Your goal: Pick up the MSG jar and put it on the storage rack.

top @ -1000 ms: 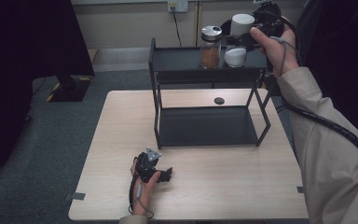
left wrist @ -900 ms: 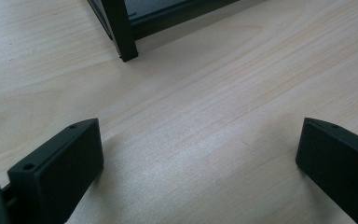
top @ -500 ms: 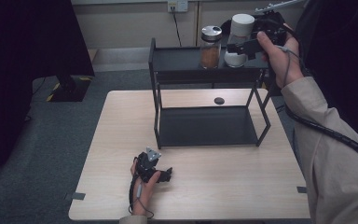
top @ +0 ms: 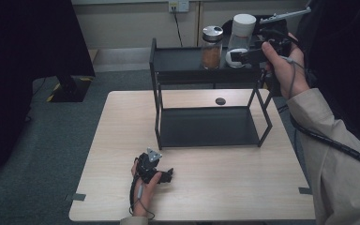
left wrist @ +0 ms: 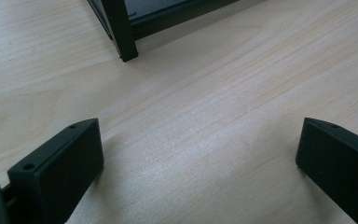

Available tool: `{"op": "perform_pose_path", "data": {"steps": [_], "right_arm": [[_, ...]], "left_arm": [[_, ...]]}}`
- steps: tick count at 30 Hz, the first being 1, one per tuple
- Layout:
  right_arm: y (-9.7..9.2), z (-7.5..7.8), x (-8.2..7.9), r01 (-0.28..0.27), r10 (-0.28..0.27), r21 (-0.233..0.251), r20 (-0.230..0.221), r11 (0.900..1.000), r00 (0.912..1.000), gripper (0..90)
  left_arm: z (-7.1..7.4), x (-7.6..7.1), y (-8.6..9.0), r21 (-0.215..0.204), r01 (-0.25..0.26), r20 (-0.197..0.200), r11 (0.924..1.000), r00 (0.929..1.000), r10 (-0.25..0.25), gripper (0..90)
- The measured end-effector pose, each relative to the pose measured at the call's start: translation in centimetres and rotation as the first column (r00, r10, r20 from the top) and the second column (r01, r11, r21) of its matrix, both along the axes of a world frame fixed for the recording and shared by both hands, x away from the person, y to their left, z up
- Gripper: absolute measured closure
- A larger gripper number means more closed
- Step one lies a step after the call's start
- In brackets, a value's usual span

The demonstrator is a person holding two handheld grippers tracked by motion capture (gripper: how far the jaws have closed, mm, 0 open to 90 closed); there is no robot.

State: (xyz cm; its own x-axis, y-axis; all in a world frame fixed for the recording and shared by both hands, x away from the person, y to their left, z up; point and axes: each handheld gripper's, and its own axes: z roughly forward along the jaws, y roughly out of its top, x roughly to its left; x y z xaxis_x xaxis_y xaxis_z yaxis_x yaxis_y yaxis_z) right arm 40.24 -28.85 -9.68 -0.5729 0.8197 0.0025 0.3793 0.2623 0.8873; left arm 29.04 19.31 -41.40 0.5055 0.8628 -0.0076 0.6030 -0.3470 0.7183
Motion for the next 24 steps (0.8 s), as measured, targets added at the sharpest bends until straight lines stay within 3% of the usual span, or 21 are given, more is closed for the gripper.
{"op": "perform_pose_path", "data": {"steps": [6,19,24], "right_arm": [[-0.2,-0.8,-0.8,-0.009,0.009,0.007,0.01,0.9999,0.9999,0.0],[-0.3,-3.0,-2.3,-0.073,0.073,-0.008,-0.014,0.9973,0.9972,0.0],[-0.7,-4.1,-2.6,-0.089,0.089,0.013,-0.026,0.996,0.9957,0.0]], "left_arm": [[0.0,0.0,0.0,0.0,0.0,0.0,1.0,1.0,0.0,0.0],[0.0,0.0,0.0,0.0,0.0,0.0,1.0,1.0,0.0,0.0],[0.0,0.0,0.0,0.0,0.0,0.0,1.0,1.0,0.0,0.0]]}}
